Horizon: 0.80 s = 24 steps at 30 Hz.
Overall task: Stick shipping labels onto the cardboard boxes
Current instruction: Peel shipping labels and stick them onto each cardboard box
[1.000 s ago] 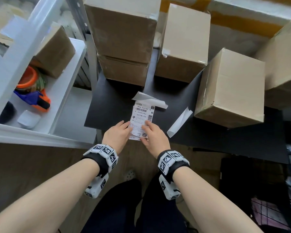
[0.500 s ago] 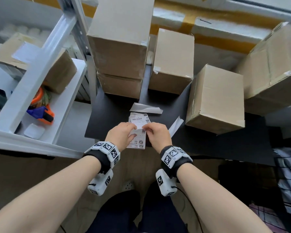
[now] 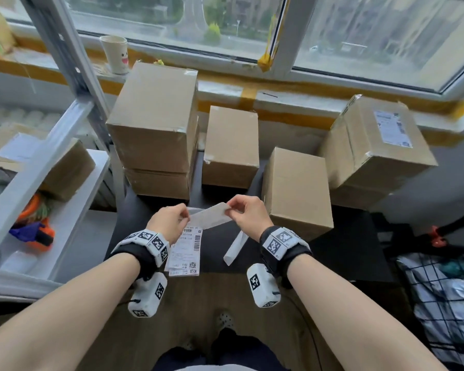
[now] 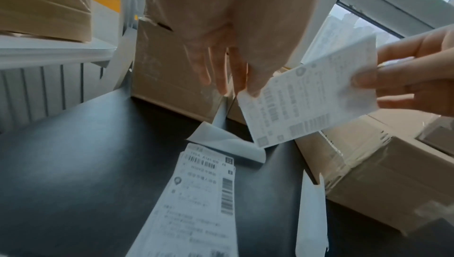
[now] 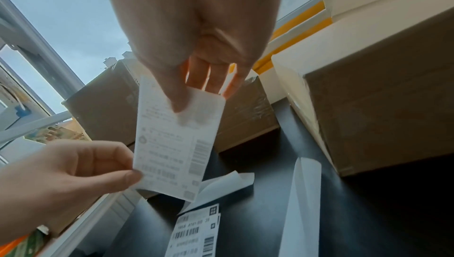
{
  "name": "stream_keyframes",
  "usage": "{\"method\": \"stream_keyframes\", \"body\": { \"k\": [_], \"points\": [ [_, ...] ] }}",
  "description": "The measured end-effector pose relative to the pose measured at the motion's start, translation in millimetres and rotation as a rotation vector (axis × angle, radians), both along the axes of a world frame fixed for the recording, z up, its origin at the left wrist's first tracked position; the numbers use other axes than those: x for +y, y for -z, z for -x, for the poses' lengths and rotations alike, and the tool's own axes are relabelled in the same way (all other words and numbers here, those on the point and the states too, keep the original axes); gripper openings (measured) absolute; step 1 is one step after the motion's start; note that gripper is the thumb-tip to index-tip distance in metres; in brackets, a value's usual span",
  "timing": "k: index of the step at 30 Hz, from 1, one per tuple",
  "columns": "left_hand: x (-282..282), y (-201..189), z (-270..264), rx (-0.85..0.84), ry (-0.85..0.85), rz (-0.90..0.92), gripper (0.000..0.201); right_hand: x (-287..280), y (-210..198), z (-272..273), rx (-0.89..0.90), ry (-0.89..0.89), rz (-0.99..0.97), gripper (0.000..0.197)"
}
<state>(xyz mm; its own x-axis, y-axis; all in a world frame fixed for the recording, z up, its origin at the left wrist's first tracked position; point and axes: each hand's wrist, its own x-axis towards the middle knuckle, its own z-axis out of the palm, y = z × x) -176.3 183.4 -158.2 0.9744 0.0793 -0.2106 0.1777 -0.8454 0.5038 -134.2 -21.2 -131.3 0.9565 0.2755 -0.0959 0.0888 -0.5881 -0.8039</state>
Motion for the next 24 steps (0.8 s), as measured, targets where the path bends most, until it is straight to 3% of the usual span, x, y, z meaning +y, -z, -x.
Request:
{"method": "stream_keyframes", "body": {
  "k": [9,18,24],
  "points": [
    [-19,-25,-18,-0.17,0.044,0.07,0.02,-6,-13,-18,-0.048,-0.128,0.305,0.011],
    [-33,-38,-26,-0.234,0.069,0.146,0.014,12,-11,-20,-0.019,-0.174,0.22,0.014],
    [-25,-44,-33,-0.181,0.011,0.04,0.008,4,-16,-26,-0.047,-0.072,0.177,0.014]
  ]
}}
